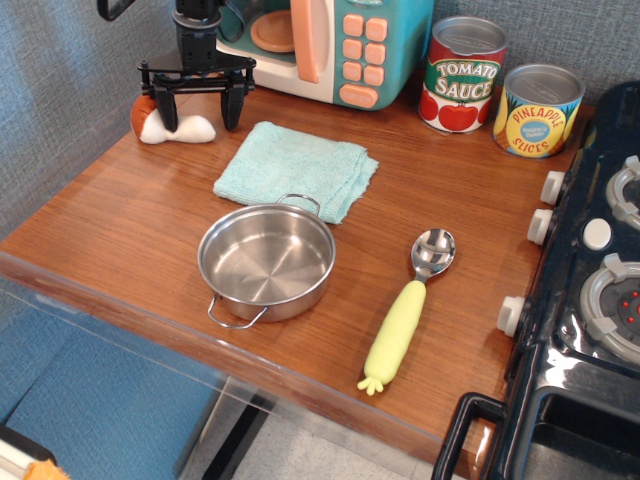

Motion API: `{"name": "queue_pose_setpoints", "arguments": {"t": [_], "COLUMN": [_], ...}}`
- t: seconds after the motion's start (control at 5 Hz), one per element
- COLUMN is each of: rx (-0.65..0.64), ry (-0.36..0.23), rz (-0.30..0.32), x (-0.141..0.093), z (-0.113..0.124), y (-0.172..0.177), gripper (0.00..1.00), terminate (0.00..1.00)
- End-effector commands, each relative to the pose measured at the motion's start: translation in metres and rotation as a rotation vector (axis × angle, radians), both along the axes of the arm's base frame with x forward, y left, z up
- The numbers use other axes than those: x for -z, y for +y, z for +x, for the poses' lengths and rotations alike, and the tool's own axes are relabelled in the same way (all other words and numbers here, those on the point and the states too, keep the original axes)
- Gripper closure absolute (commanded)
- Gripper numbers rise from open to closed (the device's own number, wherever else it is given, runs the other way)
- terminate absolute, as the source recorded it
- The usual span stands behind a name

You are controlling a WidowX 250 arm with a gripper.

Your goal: Put the mushroom to the right of the blue cloth.

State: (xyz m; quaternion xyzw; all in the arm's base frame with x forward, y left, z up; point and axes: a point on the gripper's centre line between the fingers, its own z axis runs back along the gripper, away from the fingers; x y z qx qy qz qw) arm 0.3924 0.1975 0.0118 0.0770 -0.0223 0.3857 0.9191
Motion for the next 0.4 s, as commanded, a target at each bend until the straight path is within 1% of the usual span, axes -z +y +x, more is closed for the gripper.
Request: {"name": "queue_pose_setpoints", "arguments": {"t": [0.0,0.2], "rx": [0.018,0.065], "ry": [-0.013,-0.05], "rz": [-0.015,-0.053], "x": [-0.011,-0.037], "z": [-0.019,-0.016], "y": [0.002,-0.001], "gripper": [1.0,1.0], "terminate": [0.0,0.0]}}
